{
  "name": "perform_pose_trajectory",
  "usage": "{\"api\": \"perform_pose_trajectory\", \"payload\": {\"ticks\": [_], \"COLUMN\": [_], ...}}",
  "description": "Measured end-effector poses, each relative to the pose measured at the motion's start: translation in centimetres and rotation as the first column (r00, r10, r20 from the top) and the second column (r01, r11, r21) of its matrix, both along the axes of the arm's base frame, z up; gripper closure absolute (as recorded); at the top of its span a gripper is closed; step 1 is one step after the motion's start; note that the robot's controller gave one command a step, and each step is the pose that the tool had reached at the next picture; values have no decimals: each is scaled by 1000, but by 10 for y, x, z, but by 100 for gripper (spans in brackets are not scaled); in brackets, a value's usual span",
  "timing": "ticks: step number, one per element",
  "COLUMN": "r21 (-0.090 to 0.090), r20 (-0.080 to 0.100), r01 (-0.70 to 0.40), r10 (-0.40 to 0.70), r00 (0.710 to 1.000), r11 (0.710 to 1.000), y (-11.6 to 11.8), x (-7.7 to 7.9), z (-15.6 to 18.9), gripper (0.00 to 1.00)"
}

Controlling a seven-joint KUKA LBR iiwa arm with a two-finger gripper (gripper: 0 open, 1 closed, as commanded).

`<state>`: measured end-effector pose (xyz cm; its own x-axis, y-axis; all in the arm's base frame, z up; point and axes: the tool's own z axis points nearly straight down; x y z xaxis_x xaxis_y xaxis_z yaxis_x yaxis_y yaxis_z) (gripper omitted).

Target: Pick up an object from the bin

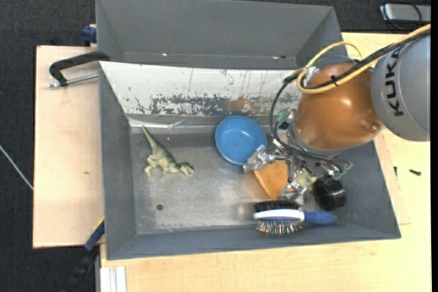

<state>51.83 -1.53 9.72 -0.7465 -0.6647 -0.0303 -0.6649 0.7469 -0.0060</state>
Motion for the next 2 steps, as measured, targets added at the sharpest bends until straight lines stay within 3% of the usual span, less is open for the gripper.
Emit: {"api": "perform_pose_trajectory", "payload": {"ticks": [1, 2], "r21": [-13, -14], "r20": [-37, -31], "r01": [-315, -582], "r10": [315, 582], "r00": [949, 813], "r11": [949, 813], "y": [-17, -34], "x": [47, 68], "z": [2, -10], "gripper": [0, 0]}}
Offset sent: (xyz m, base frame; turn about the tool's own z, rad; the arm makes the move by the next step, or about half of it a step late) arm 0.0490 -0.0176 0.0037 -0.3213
